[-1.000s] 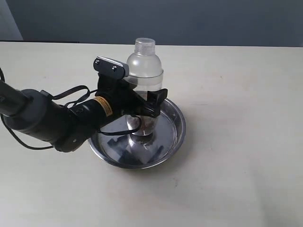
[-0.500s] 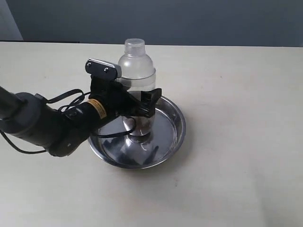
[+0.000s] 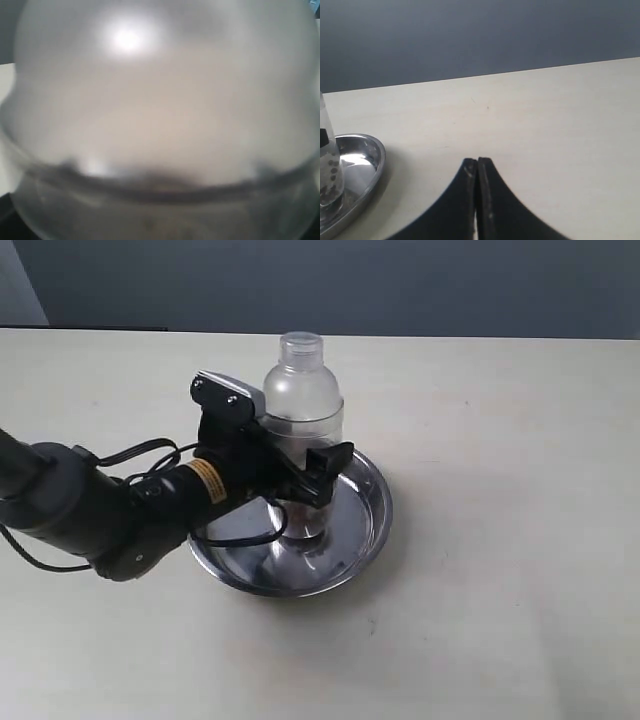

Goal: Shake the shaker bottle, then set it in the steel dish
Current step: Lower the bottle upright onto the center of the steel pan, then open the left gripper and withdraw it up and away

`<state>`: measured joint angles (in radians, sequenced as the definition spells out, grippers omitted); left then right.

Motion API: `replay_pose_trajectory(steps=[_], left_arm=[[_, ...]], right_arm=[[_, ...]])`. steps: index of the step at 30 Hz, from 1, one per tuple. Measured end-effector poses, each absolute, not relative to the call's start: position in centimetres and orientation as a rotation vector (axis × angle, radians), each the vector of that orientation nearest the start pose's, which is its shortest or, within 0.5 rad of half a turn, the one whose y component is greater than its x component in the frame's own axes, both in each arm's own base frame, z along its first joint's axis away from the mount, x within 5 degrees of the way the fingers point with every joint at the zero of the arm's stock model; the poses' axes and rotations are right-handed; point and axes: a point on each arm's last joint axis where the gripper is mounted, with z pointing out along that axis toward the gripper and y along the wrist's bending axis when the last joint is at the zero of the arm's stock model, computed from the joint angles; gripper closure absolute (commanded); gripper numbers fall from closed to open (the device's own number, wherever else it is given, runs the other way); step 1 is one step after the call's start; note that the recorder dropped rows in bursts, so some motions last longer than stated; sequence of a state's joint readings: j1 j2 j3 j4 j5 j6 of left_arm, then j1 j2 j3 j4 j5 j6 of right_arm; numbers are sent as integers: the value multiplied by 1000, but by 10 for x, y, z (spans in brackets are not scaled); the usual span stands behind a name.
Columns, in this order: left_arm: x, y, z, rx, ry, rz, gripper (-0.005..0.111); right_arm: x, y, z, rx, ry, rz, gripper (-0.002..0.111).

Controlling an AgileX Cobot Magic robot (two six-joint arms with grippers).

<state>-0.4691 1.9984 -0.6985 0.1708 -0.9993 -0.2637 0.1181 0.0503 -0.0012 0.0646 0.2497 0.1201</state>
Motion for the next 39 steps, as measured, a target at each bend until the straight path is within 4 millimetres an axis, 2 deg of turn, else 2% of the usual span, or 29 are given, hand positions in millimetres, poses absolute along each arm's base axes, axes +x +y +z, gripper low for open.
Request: replay_pose_trajectory(steps=[6, 14, 32, 39], left_arm=[[302, -168, 107, 405, 1855, -557, 15], [294, -165, 108, 412, 1841, -570, 15], [293, -164, 153, 389, 1701, -588, 15], [289, -161, 187, 399, 1601, -558, 15]], right_arm=[[58, 8, 188, 46, 1787, 231, 109], [58, 8, 188, 46, 1787, 231, 109], [58, 8, 188, 46, 1787, 231, 109], [58, 8, 188, 46, 1787, 231, 109]])
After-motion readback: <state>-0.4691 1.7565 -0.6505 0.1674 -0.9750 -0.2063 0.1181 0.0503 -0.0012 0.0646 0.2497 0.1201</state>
